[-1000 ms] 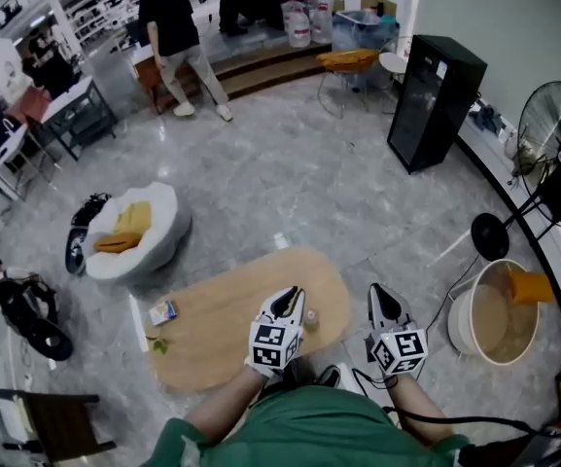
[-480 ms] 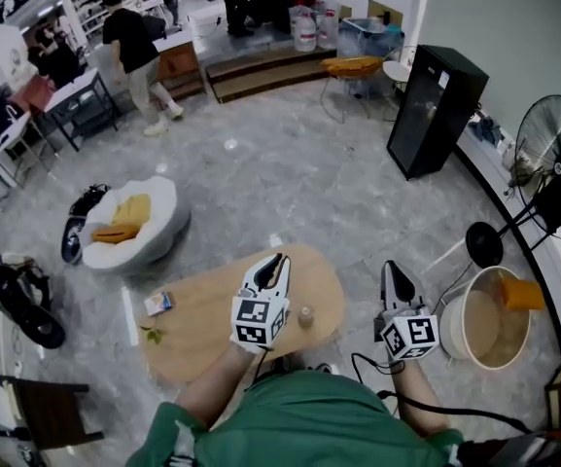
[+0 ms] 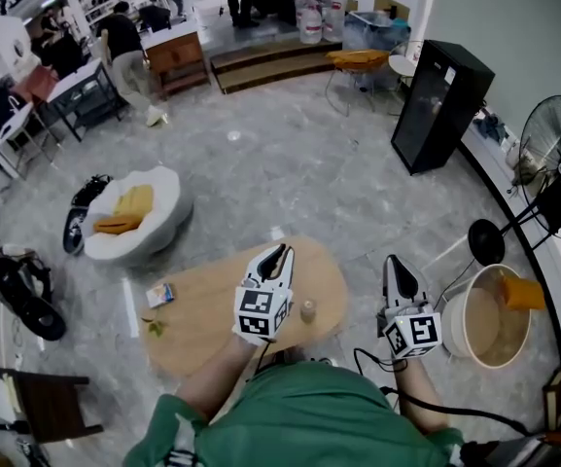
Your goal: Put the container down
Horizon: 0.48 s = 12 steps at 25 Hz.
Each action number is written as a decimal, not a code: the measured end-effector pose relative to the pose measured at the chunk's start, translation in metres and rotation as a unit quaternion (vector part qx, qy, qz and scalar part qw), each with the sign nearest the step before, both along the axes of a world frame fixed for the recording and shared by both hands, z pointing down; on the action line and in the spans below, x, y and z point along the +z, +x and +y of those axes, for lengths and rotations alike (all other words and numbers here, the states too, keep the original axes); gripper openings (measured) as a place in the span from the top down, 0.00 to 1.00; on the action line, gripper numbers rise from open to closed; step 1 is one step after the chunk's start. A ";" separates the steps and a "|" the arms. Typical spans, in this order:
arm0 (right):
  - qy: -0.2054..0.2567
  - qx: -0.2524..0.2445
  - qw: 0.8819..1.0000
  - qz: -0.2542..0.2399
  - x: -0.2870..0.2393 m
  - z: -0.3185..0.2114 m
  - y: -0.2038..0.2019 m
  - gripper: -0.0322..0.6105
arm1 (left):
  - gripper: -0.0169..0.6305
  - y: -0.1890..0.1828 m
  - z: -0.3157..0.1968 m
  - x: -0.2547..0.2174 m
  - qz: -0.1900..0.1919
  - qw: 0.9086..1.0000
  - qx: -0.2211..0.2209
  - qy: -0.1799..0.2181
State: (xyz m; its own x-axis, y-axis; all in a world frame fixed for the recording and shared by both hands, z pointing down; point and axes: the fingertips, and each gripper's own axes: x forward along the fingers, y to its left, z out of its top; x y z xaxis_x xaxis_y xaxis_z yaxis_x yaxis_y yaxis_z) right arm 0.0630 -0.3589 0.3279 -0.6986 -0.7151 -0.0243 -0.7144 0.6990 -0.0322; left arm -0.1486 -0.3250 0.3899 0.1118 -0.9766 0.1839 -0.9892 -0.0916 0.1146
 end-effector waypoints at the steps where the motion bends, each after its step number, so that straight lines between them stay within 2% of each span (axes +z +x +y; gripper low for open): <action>1: 0.000 -0.002 1.000 0.002 0.000 -0.001 -0.001 0.91 | 0.88 0.000 -0.001 0.001 0.000 1.000 0.000 -0.002; 12: -0.010 -0.016 1.000 0.004 0.006 0.002 -0.011 0.92 | 0.88 0.004 0.000 0.020 0.008 1.000 0.008 -0.027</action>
State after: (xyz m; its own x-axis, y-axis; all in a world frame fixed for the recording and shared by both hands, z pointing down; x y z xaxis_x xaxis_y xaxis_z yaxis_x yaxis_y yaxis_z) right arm 0.0522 -0.3569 0.3336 -0.7218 -0.6921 -0.0039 -0.6914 0.7213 -0.0401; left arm -0.1446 -0.3254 0.4098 0.1310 -0.9631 0.2352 -0.9856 -0.1009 0.1356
